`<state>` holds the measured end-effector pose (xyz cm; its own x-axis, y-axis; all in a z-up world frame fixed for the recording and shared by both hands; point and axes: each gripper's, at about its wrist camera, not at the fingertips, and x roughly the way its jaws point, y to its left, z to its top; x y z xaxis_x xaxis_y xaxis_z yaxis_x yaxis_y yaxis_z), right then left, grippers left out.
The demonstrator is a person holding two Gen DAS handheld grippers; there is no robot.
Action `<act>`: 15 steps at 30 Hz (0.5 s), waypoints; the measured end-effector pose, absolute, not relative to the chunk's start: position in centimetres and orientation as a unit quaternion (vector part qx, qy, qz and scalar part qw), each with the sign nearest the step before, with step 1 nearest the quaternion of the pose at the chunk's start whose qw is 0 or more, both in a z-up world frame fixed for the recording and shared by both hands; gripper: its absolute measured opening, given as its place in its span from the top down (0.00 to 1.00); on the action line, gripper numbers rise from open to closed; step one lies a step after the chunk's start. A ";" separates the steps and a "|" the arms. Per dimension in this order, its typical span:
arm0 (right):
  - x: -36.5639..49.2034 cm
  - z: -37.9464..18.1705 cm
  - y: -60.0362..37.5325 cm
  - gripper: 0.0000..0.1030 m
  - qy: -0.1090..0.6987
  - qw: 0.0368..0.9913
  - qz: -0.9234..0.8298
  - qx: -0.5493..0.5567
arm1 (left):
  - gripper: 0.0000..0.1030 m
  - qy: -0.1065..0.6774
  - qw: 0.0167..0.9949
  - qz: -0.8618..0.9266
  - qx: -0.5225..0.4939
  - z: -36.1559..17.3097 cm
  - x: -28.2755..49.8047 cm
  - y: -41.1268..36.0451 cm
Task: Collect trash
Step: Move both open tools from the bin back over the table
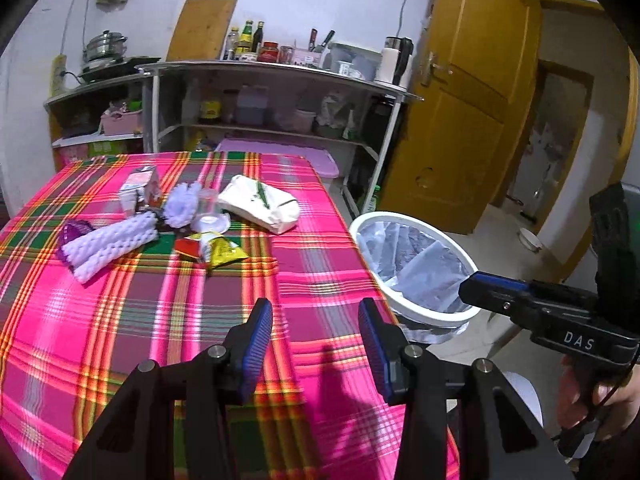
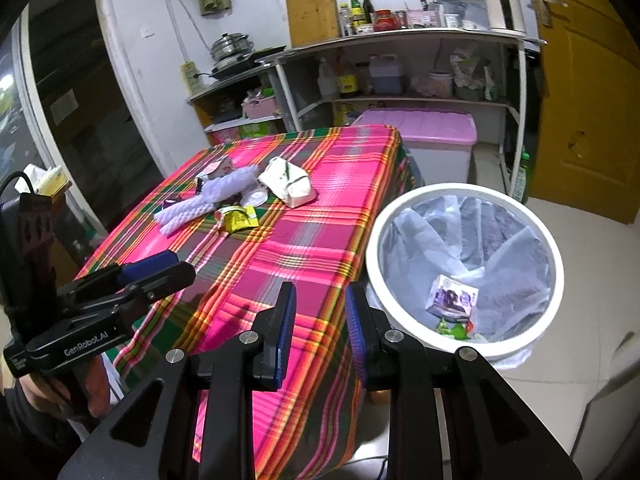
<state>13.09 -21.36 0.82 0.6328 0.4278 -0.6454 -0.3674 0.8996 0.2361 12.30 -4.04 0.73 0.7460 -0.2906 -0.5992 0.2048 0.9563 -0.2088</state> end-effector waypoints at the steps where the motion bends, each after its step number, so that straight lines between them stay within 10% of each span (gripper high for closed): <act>1: 13.2 0.8 -21.1 0.75 0.367 0.902 0.223 0.038 | 0.57 0.331 0.932 -0.131 -0.066 0.7 12.3 -3.7; 15: 14.9 1.4 -17.0 0.57 0.365 0.893 0.262 0.005 | 0.57 0.323 0.941 -0.066 -0.077 0.9 12.5 1.7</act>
